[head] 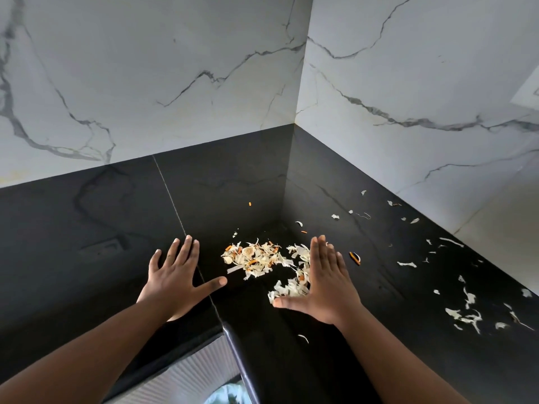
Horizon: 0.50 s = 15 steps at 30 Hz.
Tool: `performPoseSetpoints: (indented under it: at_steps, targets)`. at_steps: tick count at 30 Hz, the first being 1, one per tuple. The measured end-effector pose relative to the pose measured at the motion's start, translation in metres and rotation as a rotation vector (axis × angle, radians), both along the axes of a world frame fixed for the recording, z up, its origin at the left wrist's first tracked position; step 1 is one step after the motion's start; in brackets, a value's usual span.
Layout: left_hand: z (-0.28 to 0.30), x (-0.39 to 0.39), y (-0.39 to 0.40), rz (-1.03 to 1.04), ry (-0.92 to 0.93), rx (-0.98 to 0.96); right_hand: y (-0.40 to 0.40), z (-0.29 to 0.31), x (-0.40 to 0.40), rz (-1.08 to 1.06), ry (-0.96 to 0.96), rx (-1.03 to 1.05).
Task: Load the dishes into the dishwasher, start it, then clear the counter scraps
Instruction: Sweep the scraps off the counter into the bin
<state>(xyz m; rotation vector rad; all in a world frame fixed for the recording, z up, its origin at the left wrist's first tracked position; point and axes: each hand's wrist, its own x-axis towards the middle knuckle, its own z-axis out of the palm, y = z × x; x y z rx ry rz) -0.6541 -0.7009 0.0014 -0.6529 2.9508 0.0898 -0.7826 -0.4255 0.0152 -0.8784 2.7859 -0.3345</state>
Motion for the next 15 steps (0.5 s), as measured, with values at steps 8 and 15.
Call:
performPoseSetpoints:
  at_steps: [8, 15]
  targets:
    - [0.000, 0.000, -0.001, 0.008, 0.045, 0.033, 0.026, 0.010, 0.008, -0.193, -0.066, -0.535]
    - [0.009, 0.007, 0.015, -0.036, 0.142, -0.057, 0.135, 0.017, 0.002, -0.490, 0.015, -0.611]
